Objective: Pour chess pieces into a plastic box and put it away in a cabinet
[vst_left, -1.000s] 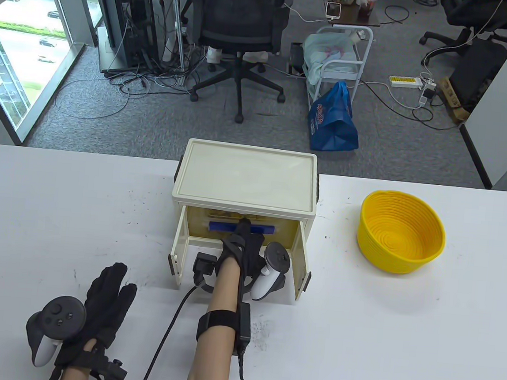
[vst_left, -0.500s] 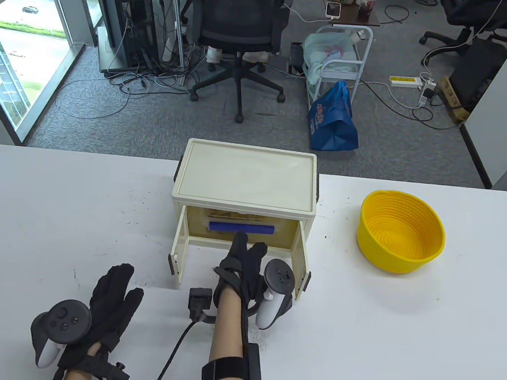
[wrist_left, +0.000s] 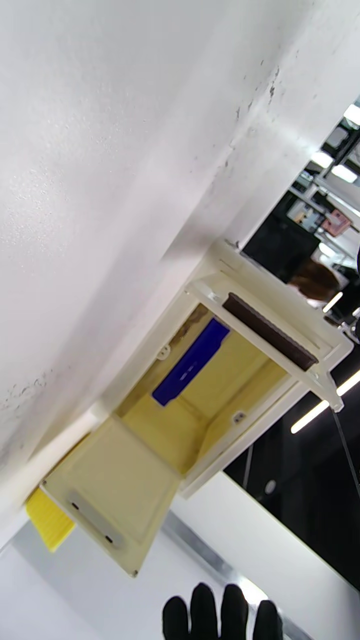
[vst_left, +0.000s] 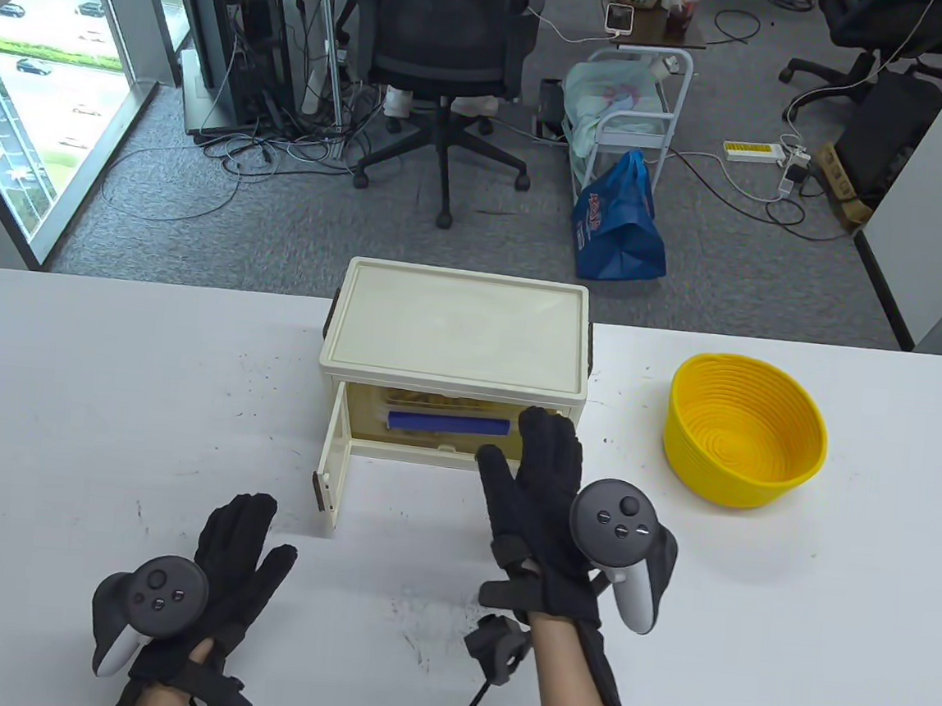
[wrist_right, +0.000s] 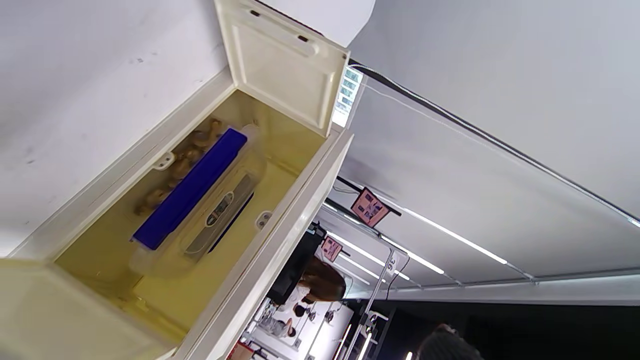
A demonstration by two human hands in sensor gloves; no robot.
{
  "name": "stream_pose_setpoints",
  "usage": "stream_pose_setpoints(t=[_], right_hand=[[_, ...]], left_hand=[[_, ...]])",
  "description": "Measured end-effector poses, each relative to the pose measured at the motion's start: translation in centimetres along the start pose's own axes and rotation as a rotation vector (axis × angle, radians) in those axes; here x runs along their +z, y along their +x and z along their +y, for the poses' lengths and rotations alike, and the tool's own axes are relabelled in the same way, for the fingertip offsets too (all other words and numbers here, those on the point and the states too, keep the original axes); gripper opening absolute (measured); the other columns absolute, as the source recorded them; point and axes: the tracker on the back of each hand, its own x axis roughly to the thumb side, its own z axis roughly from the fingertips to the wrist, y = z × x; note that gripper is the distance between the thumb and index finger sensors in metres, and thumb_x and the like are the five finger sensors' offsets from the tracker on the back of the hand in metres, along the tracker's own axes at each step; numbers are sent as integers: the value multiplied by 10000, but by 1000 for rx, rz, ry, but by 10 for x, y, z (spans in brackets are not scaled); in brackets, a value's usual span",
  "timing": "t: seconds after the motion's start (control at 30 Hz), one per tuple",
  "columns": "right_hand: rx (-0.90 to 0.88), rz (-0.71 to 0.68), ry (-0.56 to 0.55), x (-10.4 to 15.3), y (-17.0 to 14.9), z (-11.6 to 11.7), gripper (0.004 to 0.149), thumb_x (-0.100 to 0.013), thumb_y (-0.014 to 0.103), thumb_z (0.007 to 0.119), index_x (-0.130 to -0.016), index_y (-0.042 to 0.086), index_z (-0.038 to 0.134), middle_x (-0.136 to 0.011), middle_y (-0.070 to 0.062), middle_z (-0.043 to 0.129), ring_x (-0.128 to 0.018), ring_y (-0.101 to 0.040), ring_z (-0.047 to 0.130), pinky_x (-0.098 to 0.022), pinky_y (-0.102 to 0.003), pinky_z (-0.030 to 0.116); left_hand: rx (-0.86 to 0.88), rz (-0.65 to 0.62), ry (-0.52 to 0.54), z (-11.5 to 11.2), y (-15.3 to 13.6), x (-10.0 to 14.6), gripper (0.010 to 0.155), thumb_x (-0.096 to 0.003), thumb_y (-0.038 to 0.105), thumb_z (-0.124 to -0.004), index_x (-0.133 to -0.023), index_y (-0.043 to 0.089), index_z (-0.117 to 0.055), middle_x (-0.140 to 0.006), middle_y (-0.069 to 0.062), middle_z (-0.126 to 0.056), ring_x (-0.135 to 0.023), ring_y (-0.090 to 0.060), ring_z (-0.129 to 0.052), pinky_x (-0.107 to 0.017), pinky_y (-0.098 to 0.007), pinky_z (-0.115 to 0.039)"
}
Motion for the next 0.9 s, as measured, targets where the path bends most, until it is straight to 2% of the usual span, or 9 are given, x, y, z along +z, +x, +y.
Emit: stream_pose_setpoints(t=[0.13,0.2,0.3,0.43,0.5,0.6,0.67,0.73,0.9], right_hand=[[10,-17,-32,7,-38,-24,705,-662,488,658,-1193,157,334,-1235,-203,205,-1090,-515,176,-733,-676,252],[-33,-8,-29,9,-62,-27,695,-662,488,639,-1190,154,336,-1236,-197,221,-1093,-510,194,-737,-669,266],[-156,-13,-35,11,-101,-25,678,-664,486,607,-1189,151,339,-1237,-197,247,-1095,-509,220,-736,-667,284],[-301,63,-59,12,-150,-17,665,-669,485,568,-1184,129,345,-1228,-220,292,-1086,-523,277,-727,-667,333],[-364,87,-34,9,-166,-13,656,-672,479,565,-1183,125,357,-1226,-225,310,-1083,-525,296,-727,-663,351],[-393,82,23,4,-176,-7,649,-671,482,573,-1184,139,373,-1227,-219,357,-1085,-523,346,-720,-670,383],[-389,59,64,2,-176,-4,635,-675,471,581,-1187,160,371,-1237,-194,359,-1101,-504,332,-723,-682,353],[-379,33,48,1,-175,-1,614,-673,447,613,-1180,173,401,-1234,-172,398,-1106,-489,361,-721,-688,361],[-341,44,1,-3,-169,3,554,-672,398,649,-1149,165,491,-1206,-154,482,-1093,-474,419,-720,-685,378]], left_hand=[[16,21,-3,2,0,-7,820,-702,611,-455,-1300,75,-291,-1304,-316,-306,-1135,-626,-293,-747,-762,-416],[26,31,-11,5,0,-11,820,-703,611,-453,-1299,75,-284,-1308,-305,-303,-1142,-616,-290,-754,-756,-414],[65,45,3,8,-2,-19,817,-704,609,-453,-1298,76,-276,-1312,-291,-307,-1149,-603,-300,-766,-738,-417],[134,101,18,5,-3,-31,796,-713,590,-437,-1293,78,-251,-1311,-282,-303,-1157,-581,-348,-787,-698,-433],[185,116,-34,1,-4,-39,775,-719,579,-424,-1296,93,-246,-1317,-264,-303,-1167,-565,-347,-801,-681,-432],[286,132,-82,-3,-5,-51,722,-730,550,-418,-1299,144,-240,-1332,-221,-307,-1190,-527,-371,-820,-664,-454],[327,137,-92,-3,-3,-55,675,-743,518,-437,-1302,207,-223,-1340,-188,-321,-1202,-495,-419,-824,-667,-499],[309,147,-87,-2,-1,-58,642,-748,495,-461,-1299,256,-235,-1342,-171,-319,-1206,-468,-442,-831,-669,-513],[348,218,-73,-2,0,-63,586,-761,507,-406,-1290,291,-278,-1320,-127,-393,-1173,-387,-533,-842,-626,-544]])
